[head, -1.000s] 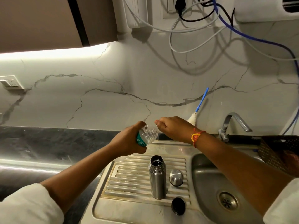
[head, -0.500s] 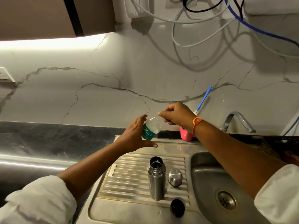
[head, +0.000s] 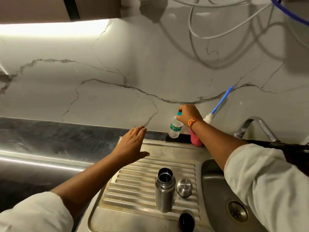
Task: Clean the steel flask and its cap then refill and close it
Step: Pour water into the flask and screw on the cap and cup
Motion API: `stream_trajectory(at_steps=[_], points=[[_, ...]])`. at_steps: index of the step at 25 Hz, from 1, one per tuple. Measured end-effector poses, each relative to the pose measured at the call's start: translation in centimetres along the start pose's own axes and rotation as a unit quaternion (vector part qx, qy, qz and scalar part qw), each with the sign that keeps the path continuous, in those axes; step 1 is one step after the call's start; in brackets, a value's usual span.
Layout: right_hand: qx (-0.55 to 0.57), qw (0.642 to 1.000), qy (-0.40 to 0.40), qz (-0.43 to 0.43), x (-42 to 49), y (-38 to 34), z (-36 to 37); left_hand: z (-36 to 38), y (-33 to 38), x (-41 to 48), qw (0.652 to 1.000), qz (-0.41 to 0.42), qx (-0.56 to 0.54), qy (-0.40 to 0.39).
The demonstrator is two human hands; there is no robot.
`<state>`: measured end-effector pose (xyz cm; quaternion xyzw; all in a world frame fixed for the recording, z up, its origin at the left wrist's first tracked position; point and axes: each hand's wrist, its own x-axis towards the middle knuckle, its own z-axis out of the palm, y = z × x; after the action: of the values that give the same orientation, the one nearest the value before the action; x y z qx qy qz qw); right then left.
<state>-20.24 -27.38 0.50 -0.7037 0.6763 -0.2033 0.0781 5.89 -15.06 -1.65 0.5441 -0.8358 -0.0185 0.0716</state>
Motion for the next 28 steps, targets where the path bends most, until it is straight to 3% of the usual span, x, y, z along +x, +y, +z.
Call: stream_trajectory(at_steps=[11, 28], points=[[-0.039, 0.999, 0.0, 0.008, 3.2, 2.1, 3.7, 1.4, -0.5, 1.9, 1.0, 0.002, -0.009, -0.022], [-0.037, 0.999, 0.013, 0.017, 1.4, 4.1, 1.8, 0.6, 1.0, 2.1, 0.999, -0.003, -0.023, -0.033]])
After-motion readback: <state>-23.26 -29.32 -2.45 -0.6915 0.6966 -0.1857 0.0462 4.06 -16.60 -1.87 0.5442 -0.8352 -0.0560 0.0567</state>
